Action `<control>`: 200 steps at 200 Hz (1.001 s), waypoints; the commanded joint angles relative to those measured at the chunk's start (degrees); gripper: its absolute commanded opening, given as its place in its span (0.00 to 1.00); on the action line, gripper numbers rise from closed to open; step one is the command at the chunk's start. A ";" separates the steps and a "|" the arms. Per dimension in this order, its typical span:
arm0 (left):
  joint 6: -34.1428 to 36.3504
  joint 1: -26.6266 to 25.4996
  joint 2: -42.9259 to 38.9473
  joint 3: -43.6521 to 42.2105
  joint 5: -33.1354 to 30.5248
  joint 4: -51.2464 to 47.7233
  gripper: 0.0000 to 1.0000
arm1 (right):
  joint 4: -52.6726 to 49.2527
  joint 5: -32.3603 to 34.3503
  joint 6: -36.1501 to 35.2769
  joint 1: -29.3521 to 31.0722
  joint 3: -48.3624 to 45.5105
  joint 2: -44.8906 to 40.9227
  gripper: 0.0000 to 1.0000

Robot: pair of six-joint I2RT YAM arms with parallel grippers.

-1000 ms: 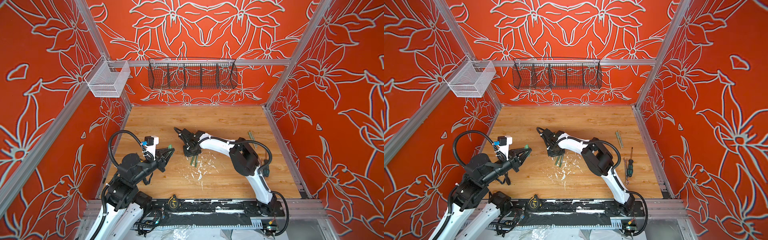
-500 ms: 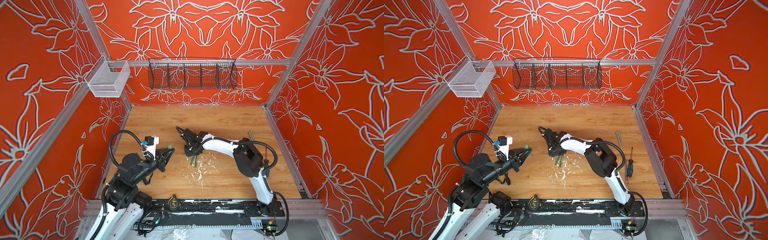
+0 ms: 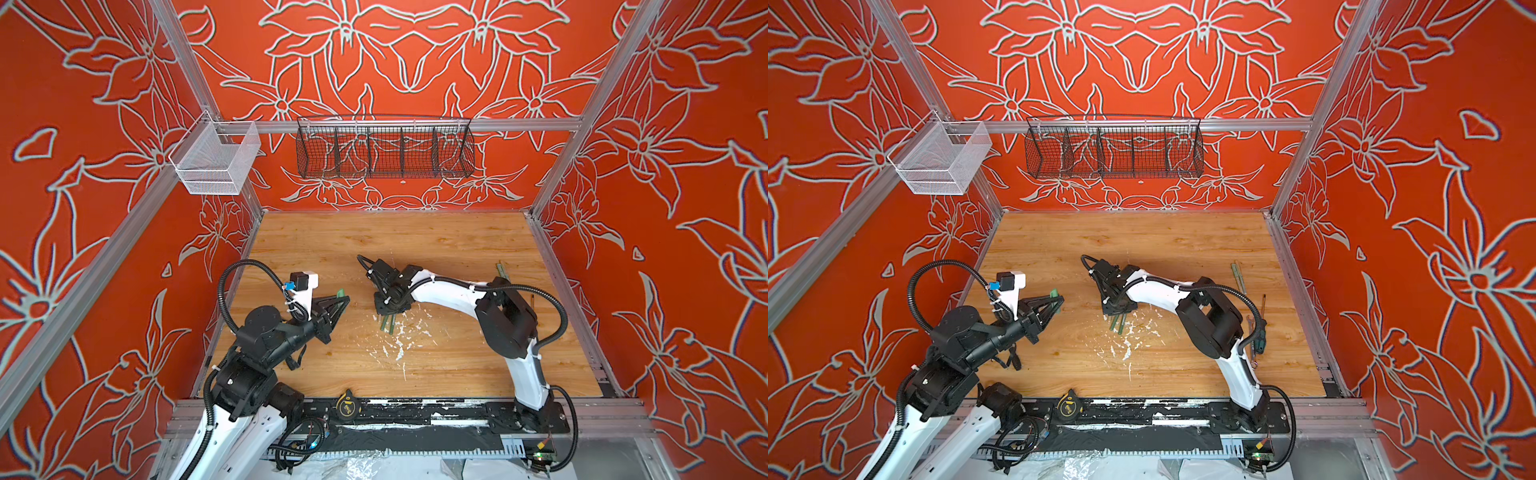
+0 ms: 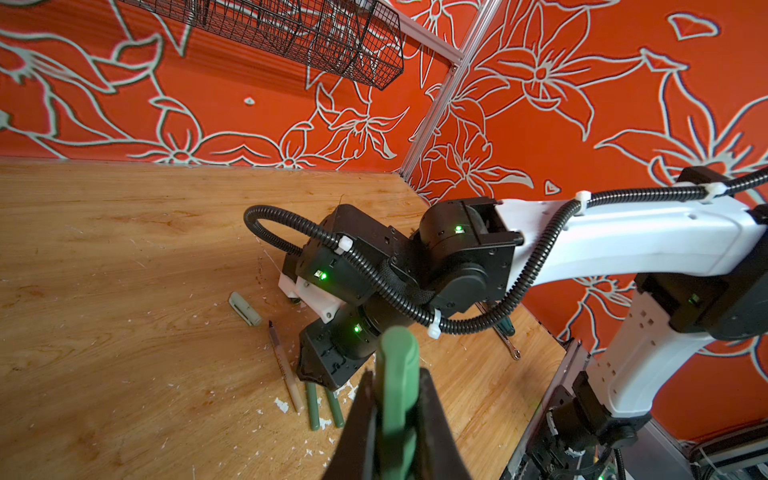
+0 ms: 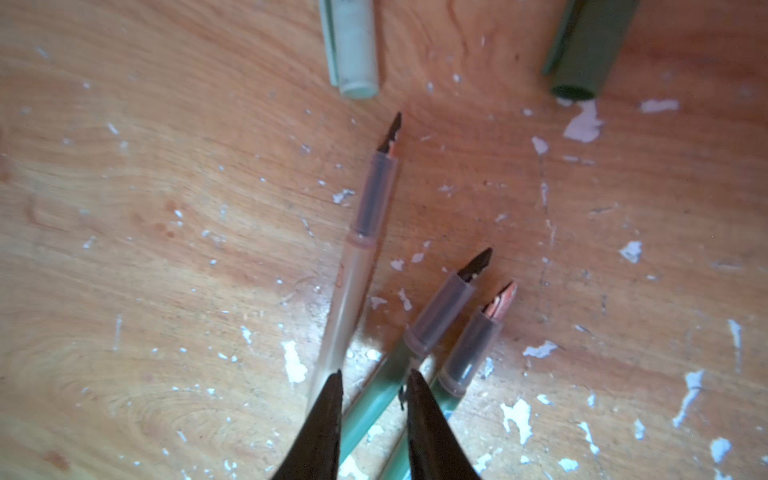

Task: Insert the pens into the pen caps
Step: 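Lower the right gripper onto a green pen and close on it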

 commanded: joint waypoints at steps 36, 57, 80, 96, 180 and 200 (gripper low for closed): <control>-0.26 0.31 0.30 0.05 0.43 1.52 0.00 | -0.07 1.14 2.03 -0.29 -2.63 -2.24 0.28; -0.22 0.32 0.42 0.06 0.43 1.58 0.00 | -0.32 0.77 1.93 -0.36 -1.77 -1.19 0.29; -0.10 0.30 0.32 0.18 0.45 1.45 0.00 | -0.58 0.74 1.97 -0.42 -0.89 -0.05 0.29; -0.04 0.34 0.15 0.19 0.32 1.45 0.00 | -1.65 0.93 1.88 -0.42 -0.06 0.88 0.27; -0.08 0.31 1.52 0.19 0.94 2.82 0.00 | -2.53 1.98 1.53 -0.64 -0.46 -0.61 0.13; -0.08 0.30 1.82 0.32 1.00 2.95 0.00 | 0.93 -0.16 2.01 -1.64 -3.16 -4.44 0.11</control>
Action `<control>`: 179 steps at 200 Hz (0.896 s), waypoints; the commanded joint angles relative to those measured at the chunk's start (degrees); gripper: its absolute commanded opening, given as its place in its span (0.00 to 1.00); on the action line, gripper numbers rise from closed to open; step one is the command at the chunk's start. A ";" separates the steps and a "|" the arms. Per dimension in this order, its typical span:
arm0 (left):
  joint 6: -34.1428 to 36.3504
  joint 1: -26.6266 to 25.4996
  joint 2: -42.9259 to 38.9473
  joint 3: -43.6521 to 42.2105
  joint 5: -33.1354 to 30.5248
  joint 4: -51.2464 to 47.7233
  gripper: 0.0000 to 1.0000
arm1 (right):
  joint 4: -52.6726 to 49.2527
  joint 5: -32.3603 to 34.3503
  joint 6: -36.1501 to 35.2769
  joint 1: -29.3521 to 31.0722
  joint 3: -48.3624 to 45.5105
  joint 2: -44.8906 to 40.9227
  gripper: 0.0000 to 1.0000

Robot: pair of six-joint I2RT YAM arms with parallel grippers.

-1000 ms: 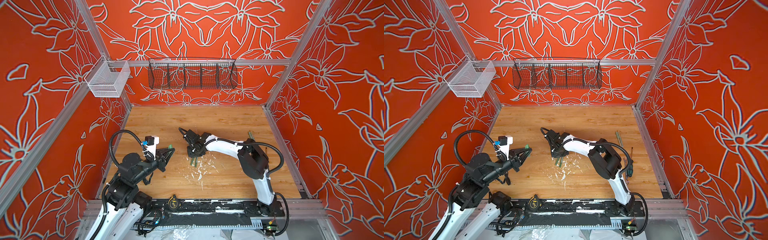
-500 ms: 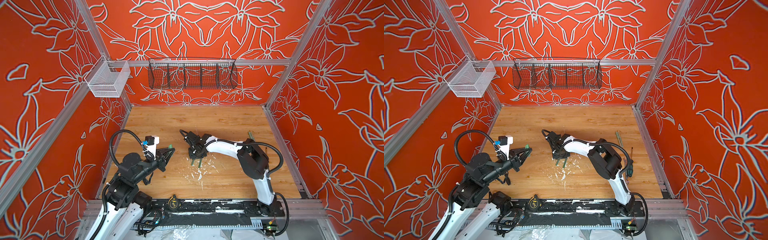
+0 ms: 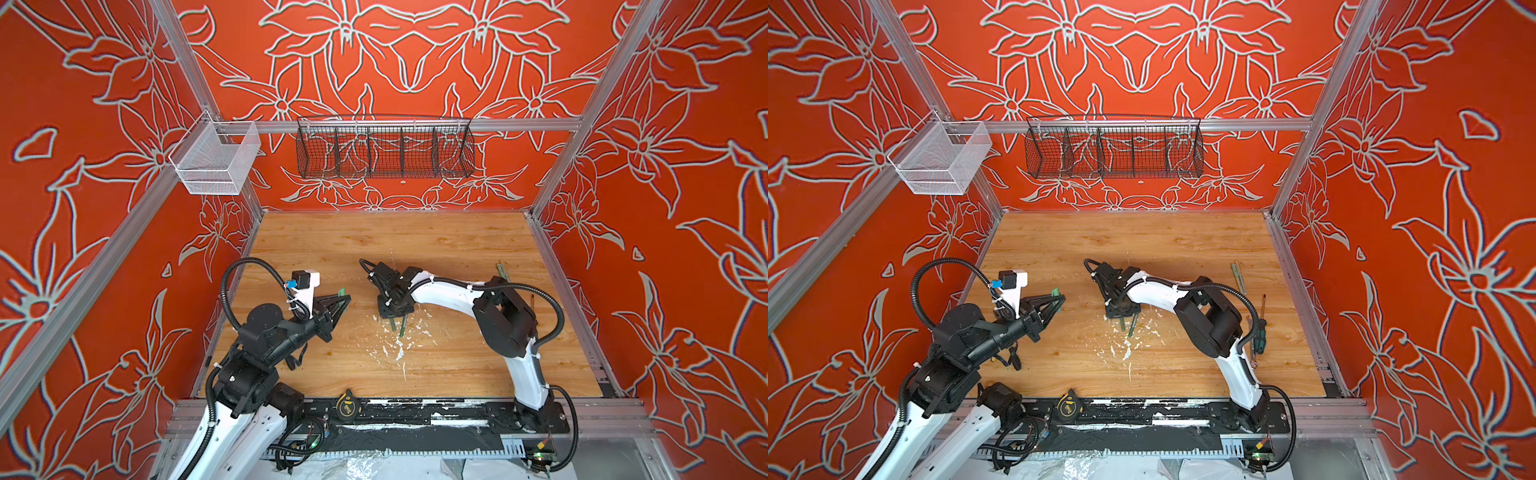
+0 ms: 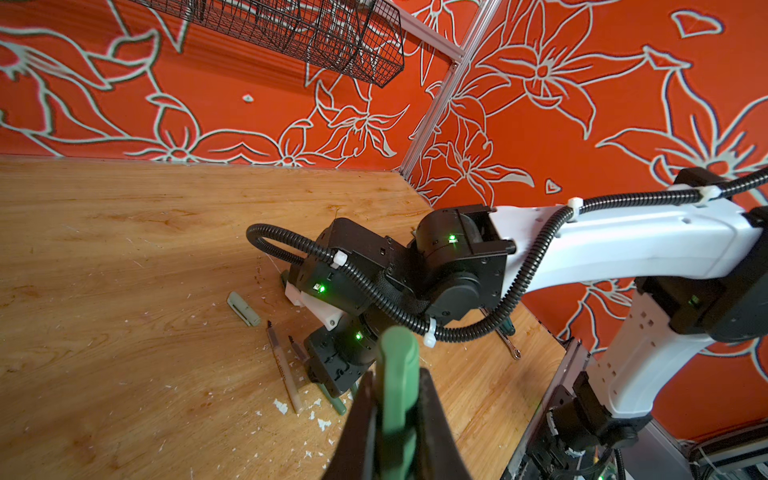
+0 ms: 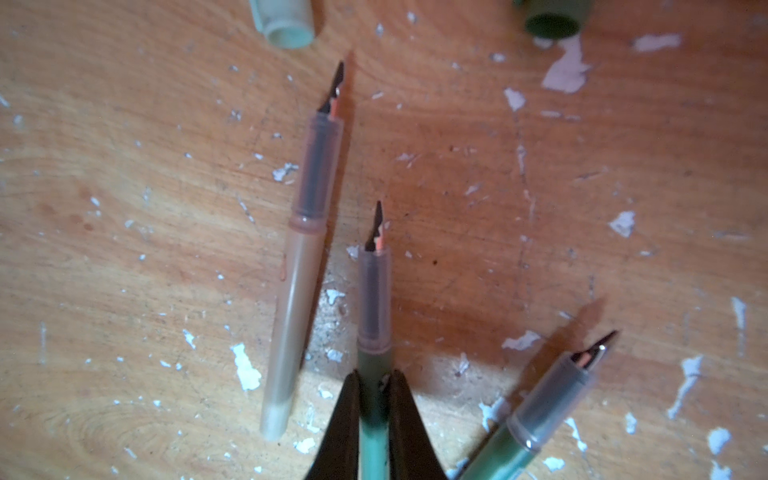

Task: Insert the pens into the pen caps
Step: 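Lower the right gripper onto a green pen and close on it, then lift the green pen upright with the right gripper toward the left gripper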

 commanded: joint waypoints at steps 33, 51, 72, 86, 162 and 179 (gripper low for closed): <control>0.01 0.30 1.00 0.76 0.95 1.93 0.00 | 6.54 -3.69 1.49 -4.72 -9.66 -14.04 0.10; -0.06 0.30 1.43 0.77 1.10 2.33 0.00 | 4.50 -4.24 -1.20 -6.79 -12.05 -18.22 0.10; -0.33 0.32 2.55 0.83 1.82 3.10 0.00 | 0.63 -2.90 -4.55 -9.24 -15.81 -21.84 0.10; -0.95 0.30 3.51 0.37 2.54 4.11 0.00 | -0.15 -2.04 -6.06 -10.82 -19.45 -23.69 0.10; -8.42 0.30 12.42 -6.94 9.63 20.58 0.00 | 6.44 -2.31 -17.64 -10.80 -34.66 -32.58 0.08; -10.67 0.33 15.93 -9.02 11.58 26.44 0.00 | 10.49 -5.81 -19.41 -10.79 -38.62 -37.61 0.08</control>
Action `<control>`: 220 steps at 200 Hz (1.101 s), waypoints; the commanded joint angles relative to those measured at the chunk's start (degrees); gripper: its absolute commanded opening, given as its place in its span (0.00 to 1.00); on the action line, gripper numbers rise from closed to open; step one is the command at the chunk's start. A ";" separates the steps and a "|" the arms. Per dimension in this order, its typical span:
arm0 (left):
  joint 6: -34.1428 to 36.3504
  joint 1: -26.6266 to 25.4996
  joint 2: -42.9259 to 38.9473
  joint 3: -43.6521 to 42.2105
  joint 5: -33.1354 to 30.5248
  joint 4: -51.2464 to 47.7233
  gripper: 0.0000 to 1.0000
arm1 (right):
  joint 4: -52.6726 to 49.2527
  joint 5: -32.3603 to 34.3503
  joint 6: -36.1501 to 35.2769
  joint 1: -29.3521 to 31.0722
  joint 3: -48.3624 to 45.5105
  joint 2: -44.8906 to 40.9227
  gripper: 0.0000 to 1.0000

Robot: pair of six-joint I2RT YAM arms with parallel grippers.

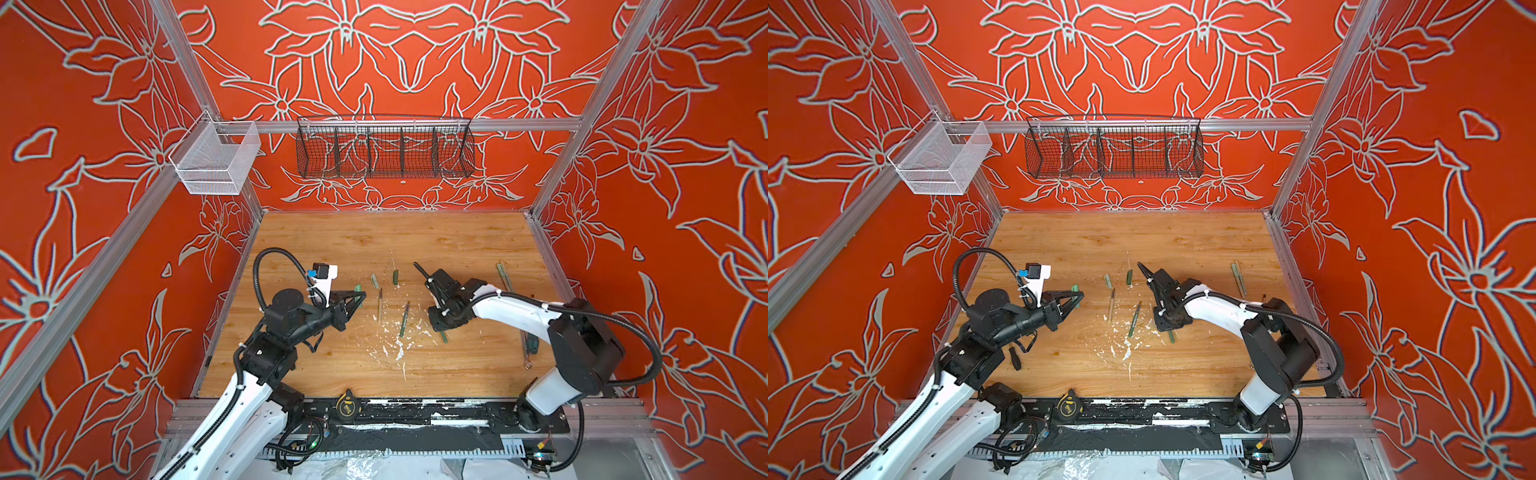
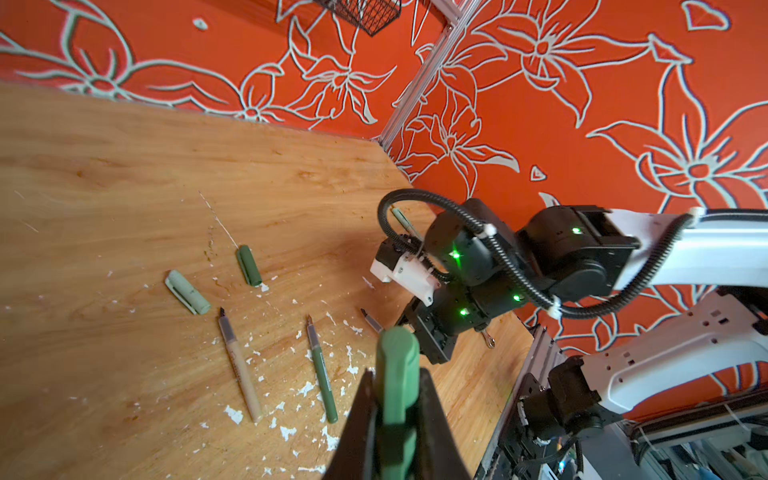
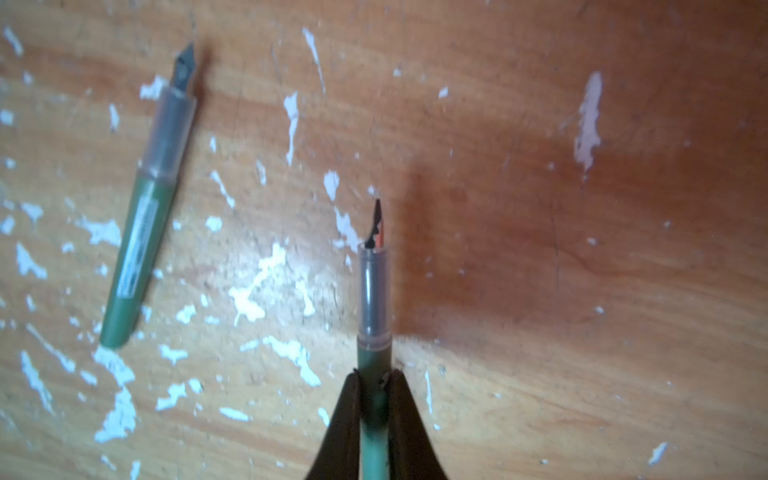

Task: Insert the pens into the pen caps
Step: 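Lift the green pen upright with the right gripper toward the left gripper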

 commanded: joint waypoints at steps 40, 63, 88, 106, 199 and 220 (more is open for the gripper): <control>-8.15 0.28 11.65 -6.79 8.37 26.94 0.00 | 16.06 -13.96 -7.23 0.30 -11.33 -18.62 0.08; -10.64 0.30 17.31 -9.33 9.57 38.78 0.00 | 19.07 -17.11 -6.97 0.54 -13.29 -22.08 0.08; -14.43 0.28 25.59 -10.78 11.08 51.89 0.00 | 22.84 -19.30 -5.51 2.28 -13.92 -23.05 0.08; -17.16 0.28 30.85 -11.82 11.40 61.02 0.00 | 26.10 -20.00 -3.92 4.50 -13.69 -22.97 0.08; -24.21 0.66 44.56 -10.68 14.57 83.16 0.00 | 41.71 -18.66 2.46 11.01 -15.48 -17.89 0.08; -25.64 1.42 45.11 -10.06 15.60 83.15 0.00 | 44.80 -18.63 3.05 11.20 -16.16 -17.28 0.08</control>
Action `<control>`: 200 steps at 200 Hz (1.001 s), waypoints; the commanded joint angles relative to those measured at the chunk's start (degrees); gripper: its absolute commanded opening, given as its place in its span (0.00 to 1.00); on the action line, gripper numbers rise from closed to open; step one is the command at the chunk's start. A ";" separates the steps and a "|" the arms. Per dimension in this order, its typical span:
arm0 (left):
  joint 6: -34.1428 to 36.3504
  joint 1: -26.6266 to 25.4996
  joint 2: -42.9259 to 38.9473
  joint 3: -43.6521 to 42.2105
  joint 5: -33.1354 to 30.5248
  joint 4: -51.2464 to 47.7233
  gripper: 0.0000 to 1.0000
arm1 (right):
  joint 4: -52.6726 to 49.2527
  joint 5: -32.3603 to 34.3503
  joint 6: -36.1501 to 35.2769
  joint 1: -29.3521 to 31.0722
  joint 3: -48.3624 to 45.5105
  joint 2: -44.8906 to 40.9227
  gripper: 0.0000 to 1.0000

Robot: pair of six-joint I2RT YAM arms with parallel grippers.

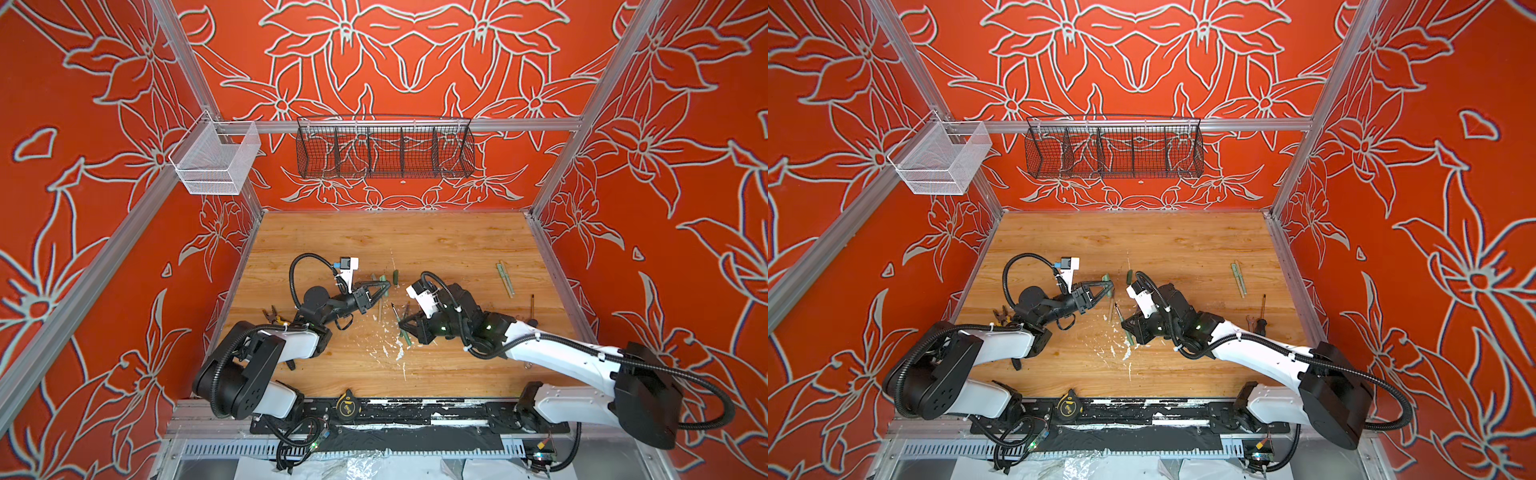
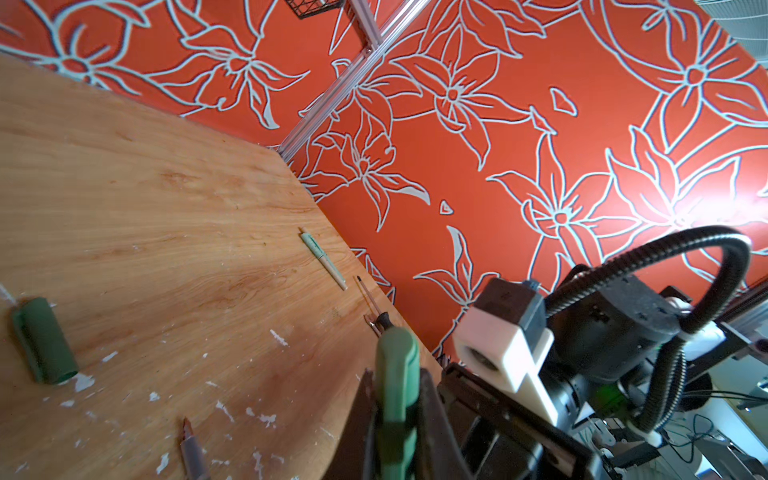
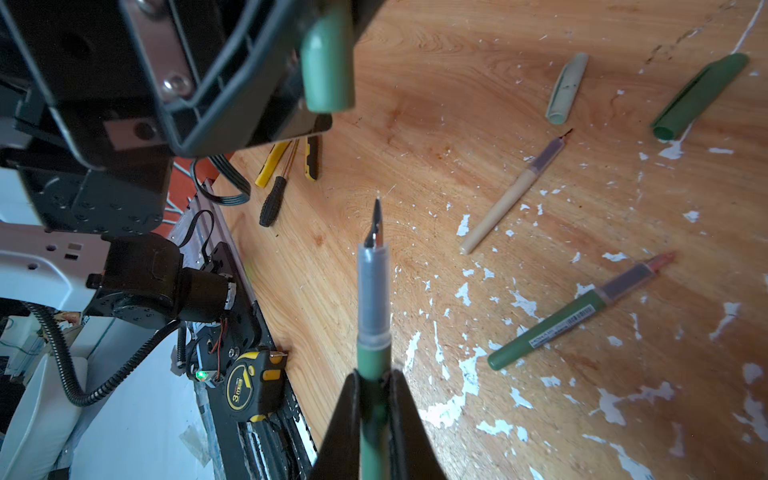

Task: Insert the pens into the pen caps
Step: 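Lift the green pen upright with the right gripper toward the left gripper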

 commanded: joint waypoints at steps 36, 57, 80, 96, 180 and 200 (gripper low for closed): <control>-4.32 1.59 1.46 2.35 3.94 4.54 0.00 | 6.65 0.47 0.71 0.92 0.25 1.97 0.07; -4.79 1.69 1.69 2.93 4.91 4.50 0.00 | 7.64 0.24 0.66 1.07 0.61 2.35 0.07; -4.96 1.91 2.01 2.89 5.06 4.56 0.00 | 8.05 0.46 0.61 1.16 0.72 2.14 0.07; -4.97 2.09 2.20 2.84 5.09 4.52 0.00 | 8.23 0.65 0.40 1.30 0.72 1.64 0.07; -5.88 2.74 2.81 3.36 5.91 4.61 0.00 | 9.19 1.50 -0.50 1.31 0.46 -0.34 0.07; -6.45 2.83 2.95 3.80 6.91 4.59 0.00 | 9.36 1.83 -0.66 1.30 0.69 -0.07 0.07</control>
